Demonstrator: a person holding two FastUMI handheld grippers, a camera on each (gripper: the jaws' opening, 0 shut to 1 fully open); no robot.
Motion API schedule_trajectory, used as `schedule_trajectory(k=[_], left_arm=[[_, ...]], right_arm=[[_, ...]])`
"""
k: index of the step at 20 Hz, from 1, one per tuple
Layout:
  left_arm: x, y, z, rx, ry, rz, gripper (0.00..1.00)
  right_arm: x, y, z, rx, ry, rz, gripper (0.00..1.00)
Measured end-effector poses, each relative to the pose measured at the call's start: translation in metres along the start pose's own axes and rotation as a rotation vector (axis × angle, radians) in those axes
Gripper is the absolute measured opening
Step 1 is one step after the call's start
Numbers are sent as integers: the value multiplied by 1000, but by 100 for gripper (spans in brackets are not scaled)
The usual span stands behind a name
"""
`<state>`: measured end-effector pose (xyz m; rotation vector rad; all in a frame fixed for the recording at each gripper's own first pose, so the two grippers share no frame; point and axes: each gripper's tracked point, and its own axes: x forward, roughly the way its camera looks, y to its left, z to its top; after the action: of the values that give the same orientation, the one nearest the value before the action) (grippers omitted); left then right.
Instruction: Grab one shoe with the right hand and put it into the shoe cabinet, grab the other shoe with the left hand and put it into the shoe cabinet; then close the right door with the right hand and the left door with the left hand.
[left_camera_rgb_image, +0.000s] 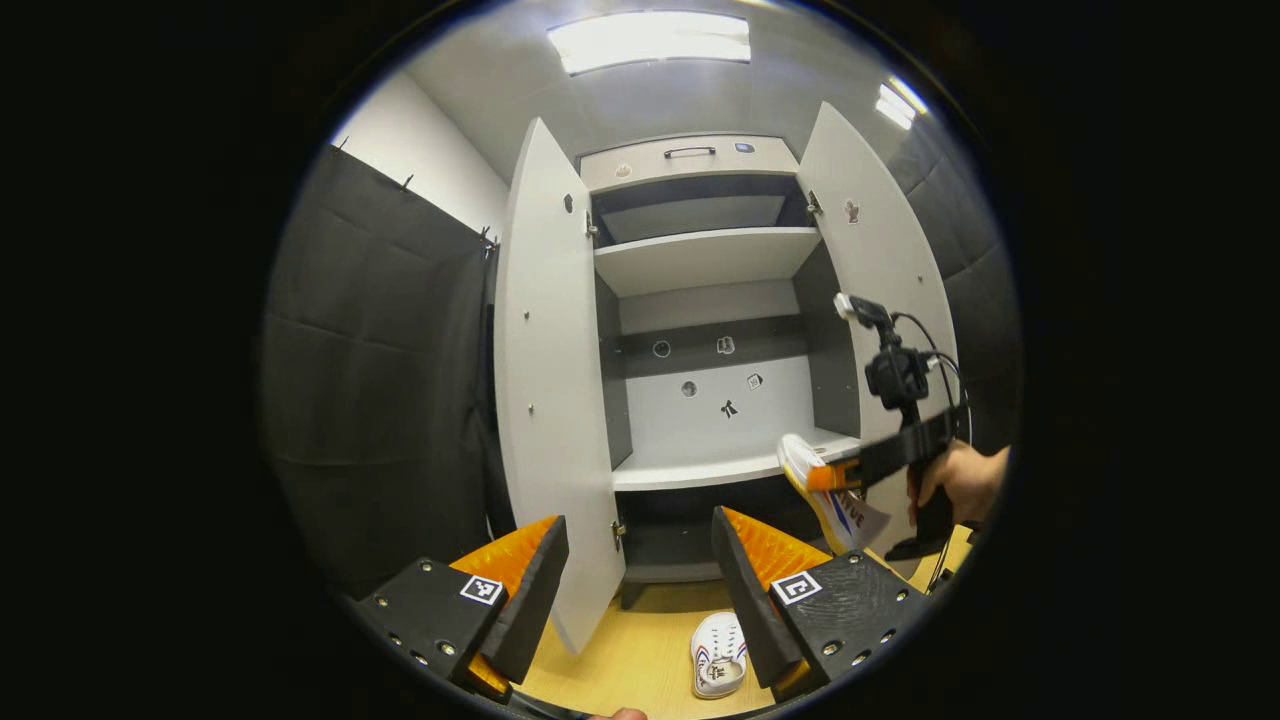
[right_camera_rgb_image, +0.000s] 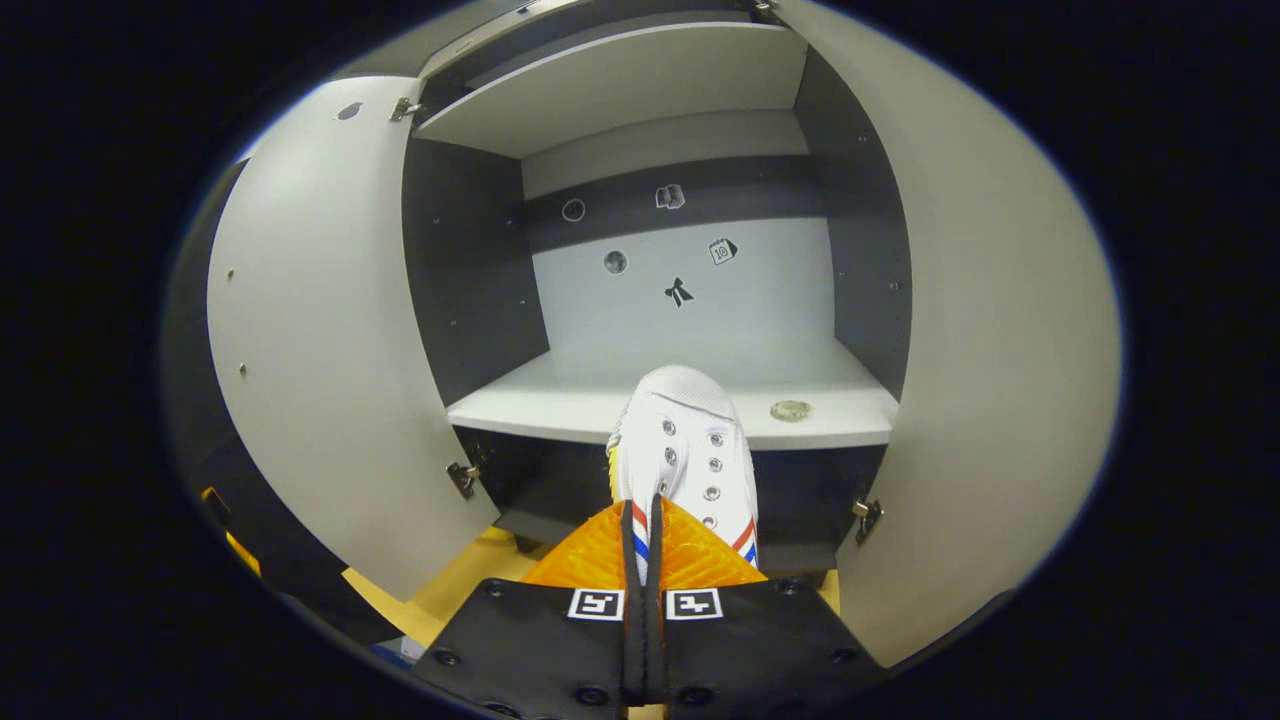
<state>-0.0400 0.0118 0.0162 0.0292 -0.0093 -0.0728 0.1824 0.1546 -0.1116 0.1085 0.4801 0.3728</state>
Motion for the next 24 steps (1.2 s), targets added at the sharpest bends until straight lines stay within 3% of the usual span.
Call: schedule_trajectory(k=[13,19,24], left_arm=[[7,-15,-13,-60,32,-104,78],[7,-15,-21,-67,57,-129,78],[8,-15,-28,-73,70,-141,78]], right_arm=[[87,-24,110,4,-30,-100,1],[149,-46,123,8,69,-176,1],[184,-58,104,33,170,-223,1]])
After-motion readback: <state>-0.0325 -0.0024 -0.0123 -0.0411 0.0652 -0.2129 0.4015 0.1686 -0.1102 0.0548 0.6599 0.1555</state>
